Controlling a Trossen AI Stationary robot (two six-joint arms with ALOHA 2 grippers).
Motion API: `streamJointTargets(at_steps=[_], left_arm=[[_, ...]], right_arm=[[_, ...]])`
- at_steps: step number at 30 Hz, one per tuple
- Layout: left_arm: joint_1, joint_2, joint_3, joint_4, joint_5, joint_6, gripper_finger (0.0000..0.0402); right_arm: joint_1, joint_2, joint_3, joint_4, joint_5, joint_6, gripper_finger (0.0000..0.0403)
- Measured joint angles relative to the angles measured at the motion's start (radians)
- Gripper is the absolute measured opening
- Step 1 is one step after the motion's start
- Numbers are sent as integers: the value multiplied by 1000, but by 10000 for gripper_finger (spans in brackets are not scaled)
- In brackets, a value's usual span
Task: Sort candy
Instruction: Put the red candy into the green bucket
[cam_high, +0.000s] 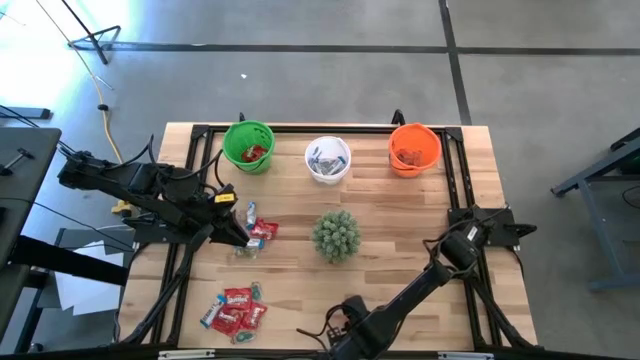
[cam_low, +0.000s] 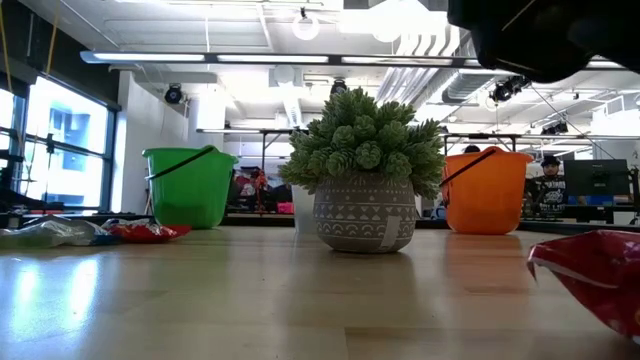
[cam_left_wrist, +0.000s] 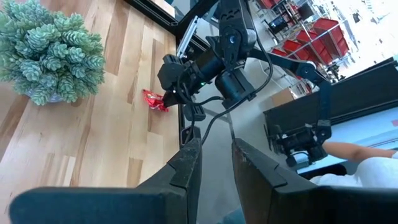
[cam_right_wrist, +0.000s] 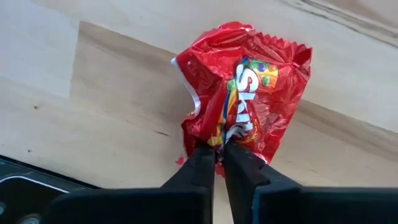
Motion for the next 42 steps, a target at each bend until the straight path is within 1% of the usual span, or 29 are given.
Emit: streamJointTargets(at_steps=[3, 6, 11, 12, 15, 20, 25, 28, 31, 34, 38, 40, 42], left_arm=[[0, 0, 0, 0, 0, 0, 74], [0, 0, 0, 0, 0, 1, 74], [0, 0, 0, 0, 0, 2, 74], [0, 0, 0, 0, 0, 6, 74], [0, 0, 0, 1, 0, 21, 74], [-2, 20, 0, 43, -13, 69, 74], [-24, 57, -1, 186, -48, 207, 74], [-32, 76, -1, 275, -50, 314, 74], [-33, 93, -1, 353, -50, 397, 74], [-31, 107, -1, 409, -62, 427, 74], [-29, 113, -1, 414, -153, 422, 74], [-29, 113, -1, 414, -184, 425, 74], [-29, 110, -1, 413, -192, 436, 74]], right_arm=[[2, 12, 85, -69, 52, -37, 4], [-1, 28, 181, -172, 119, -69, 3], [-1, 16, 362, -318, 204, -125, 1], [-1, 11, 368, -326, 220, -139, 1], [-1, -37, 329, -302, 263, -149, 1], [-20, -77, 367, -325, 395, -180, 0], [-55, -123, 368, -245, 585, -244, 0], [-87, -133, 369, -178, 653, -331, 0], [-122, -148, 367, -79, 712, -456, 0], [-156, -171, 371, 36, 750, -603, 0], [-197, -185, 370, 172, 752, -802, 0], [-213, -199, 369, 217, 752, -882, 0], [-224, -219, 369, 241, 753, -940, 0]])
